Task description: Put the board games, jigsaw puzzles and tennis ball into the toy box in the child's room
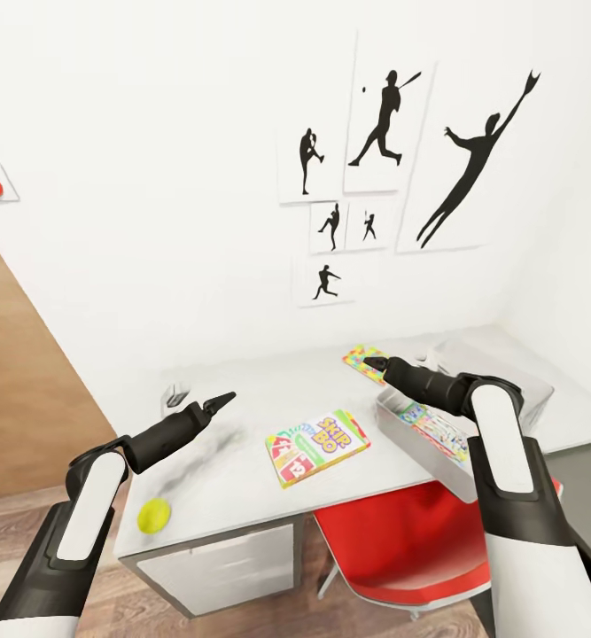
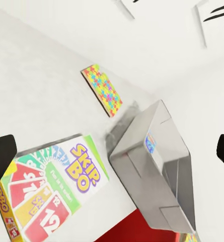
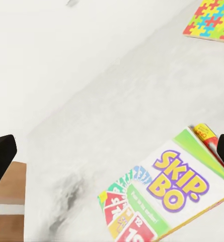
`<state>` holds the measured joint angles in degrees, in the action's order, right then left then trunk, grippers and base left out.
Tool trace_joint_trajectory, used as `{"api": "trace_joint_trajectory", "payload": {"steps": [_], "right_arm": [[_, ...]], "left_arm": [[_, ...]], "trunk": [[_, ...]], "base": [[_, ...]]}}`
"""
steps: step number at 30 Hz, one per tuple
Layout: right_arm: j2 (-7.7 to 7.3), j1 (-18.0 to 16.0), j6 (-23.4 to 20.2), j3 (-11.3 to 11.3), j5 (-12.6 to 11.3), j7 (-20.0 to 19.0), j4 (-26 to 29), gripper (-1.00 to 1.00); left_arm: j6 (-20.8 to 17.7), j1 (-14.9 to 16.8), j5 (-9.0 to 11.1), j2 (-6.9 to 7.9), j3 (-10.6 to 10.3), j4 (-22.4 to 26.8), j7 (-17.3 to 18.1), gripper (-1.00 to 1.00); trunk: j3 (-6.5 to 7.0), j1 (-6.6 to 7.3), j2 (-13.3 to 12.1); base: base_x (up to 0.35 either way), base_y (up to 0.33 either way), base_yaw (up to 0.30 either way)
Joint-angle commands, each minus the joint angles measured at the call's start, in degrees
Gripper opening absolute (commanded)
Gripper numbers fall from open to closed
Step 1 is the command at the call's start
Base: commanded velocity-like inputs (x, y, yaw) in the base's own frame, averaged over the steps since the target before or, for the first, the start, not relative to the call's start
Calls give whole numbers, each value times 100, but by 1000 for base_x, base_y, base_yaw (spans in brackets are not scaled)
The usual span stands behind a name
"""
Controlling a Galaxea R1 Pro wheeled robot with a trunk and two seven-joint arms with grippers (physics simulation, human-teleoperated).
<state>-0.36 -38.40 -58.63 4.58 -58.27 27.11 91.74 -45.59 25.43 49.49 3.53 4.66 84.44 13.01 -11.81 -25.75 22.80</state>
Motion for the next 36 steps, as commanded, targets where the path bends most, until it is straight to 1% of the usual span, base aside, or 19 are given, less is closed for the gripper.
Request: {"api": "trace_joint_trajectory", "payload": {"steps": [1,4,7,8,10,11,13,14,15,16,18,19,21,22,26,27,31,34,36], "right_arm": [[0,-19,-39,-70,-55,98,-14,100],[0,-29,-75,-156,-49,144,-35,100],[10,-53,-137,-473,-38,298,-143,100],[10,-53,-137,-473,-38,298,-143,100],[16,-67,-137,-700,-34,387,-257,100],[16,-67,-137,-700,-34,387,-257,100],[35,-83,-137,-909,-31,446,-395,100],[35,-83,-137,-909,-31,446,-395,100],[44,-94,-137,-1001,-30,467,-461,100],[44,-94,-137,-1001,-30,467,-461,100],[59,-124,-137,-1166,-29,497,-583,100],[59,-124,-137,-1166,-29,497,-583,100],[69,-154,-137,-1312,-28,514,-700,100],[69,-154,-137,-1312,-28,514,-700,100],[81,-201,-137,-1494,-29,527,-867,100],[81,-201,-137,-1494,-29,527,-867,100],[97,-287,-137,-1695,-32,536,-1172,100],[108,-310,-137,-1744,-33,537,-1261,100],[141,-372,-137,-1839,-34,540,-1444,100]], "left_arm": [[-32,6,-8,-1,11,0,22,100],[-31,6,-9,-1,12,-2,21,100],[-30,6,-9,-1,15,-7,19,100],[-30,6,-9,-1,15,-7,19,100],[-29,6,-9,-1,16,-10,18,100],[-29,6,-9,-1,16,-10,18,100],[-29,6,-11,-1,17,-12,18,100],[-29,6,-11,-1,17,-12,18,100],[-29,6,-11,-1,17,-13,18,100],[-29,6,-11,-1,17,-13,18,100],[-27,6,-9,-1,17,-14,18,100],[-27,6,-9,-1,17,-14,18,100],[-28,6,-13,-1,17,-15,17,100],[-28,6,-13,-1,17,-15,17,100],[-28,6,-16,-1,18,-15,17,100],[-28,6,-16,-1,18,-15,17,100],[-27,6,-20,-1,18,-15,17,100],[-27,6,-20,-1,18,-16,17,100],[-27,6,-16,-1,18,-16,17,100]], "trunk": [[-10,-4,12],[-8,-4,12],[-6,-4,12],[-6,-4,12],[-5,-4,12],[-5,-4,12],[-4,-4,12],[-4,-4,12],[-4,-4,12],[-4,-4,12],[-4,-4,12],[-4,-4,12],[-3,-4,12],[-3,-4,12],[-3,-4,12],[-3,-4,12],[-3,-4,12],[-3,-4,12],[-3,-4,12]], "base": [[0,0,24],[0,0,21],[0,0,12],[0,0,10],[0,0,7],[0,0,6],[0,0,4],[0,0,4],[0,0,3],[0,0,3],[0,0,2],[0,0,2],[0,0,1],[0,0,1],[0,0,1],[0,0,0],[0,0,0],[0,0,0],[0,0,0]]}}
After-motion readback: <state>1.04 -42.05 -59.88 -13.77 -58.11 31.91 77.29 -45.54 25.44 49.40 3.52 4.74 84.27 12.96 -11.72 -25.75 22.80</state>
